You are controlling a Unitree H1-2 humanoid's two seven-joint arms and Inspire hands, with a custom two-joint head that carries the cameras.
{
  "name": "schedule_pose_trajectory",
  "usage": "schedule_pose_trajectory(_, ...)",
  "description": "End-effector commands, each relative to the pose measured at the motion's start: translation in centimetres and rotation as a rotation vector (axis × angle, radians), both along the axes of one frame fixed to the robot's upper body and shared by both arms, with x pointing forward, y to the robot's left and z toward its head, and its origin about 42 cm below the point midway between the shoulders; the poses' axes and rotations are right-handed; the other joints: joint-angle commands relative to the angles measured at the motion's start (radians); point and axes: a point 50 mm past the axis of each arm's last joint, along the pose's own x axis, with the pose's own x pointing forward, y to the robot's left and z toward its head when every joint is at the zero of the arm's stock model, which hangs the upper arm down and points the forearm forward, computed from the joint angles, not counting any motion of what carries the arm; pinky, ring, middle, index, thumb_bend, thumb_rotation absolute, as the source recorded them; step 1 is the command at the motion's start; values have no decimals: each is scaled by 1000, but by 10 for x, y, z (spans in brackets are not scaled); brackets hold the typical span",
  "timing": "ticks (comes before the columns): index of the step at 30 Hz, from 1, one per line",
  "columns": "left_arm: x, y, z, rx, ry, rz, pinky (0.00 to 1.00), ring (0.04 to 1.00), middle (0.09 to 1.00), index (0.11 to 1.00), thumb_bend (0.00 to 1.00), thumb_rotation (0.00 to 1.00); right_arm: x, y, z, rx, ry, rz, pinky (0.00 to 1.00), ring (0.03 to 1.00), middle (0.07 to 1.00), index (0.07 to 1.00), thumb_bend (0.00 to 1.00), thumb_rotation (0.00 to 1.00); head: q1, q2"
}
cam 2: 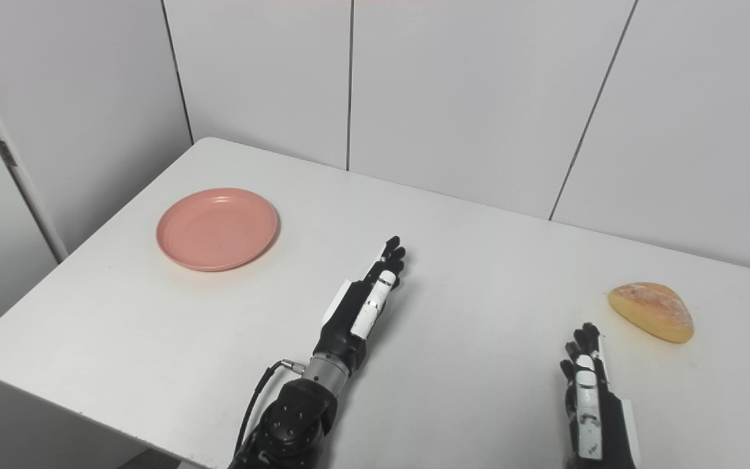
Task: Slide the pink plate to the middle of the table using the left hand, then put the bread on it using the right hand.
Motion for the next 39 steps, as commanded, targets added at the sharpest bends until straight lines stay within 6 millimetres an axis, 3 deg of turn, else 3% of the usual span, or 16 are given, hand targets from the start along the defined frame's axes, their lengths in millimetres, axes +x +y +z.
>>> schedule_pose_trajectory(1,16,4,32,20,-111,19,991,993,996,998,385,1000,-3,-5,-12,4,12,-7,1000,1000,1000,1000,150,1000,1,1)
schedule_pose_trajectory(15,50,41,80,40,-224,68,972,973,992,996,377,1000,-4,-7,-11,-4,19,-5,1000,1000,1000,1000,149,1000,8,5)
schedule_pose_trajectory(21,65,70,102,97,-278,128,970,970,990,994,398,1000,-3,-8,-11,-14,12,-5,1000,1000,1000,1000,150,1000,12,8)
schedule_pose_trajectory(31,80,113,131,71,-293,173,999,1000,1000,1000,442,1000,-3,-11,-11,-8,18,-6,1000,1000,1000,1000,169,1000,19,13)
schedule_pose_trajectory(39,82,144,153,30,-315,263,1000,1000,1000,1000,402,1000,-3,-12,-10,-18,16,-8,1000,1000,1000,1000,163,1000,22,14)
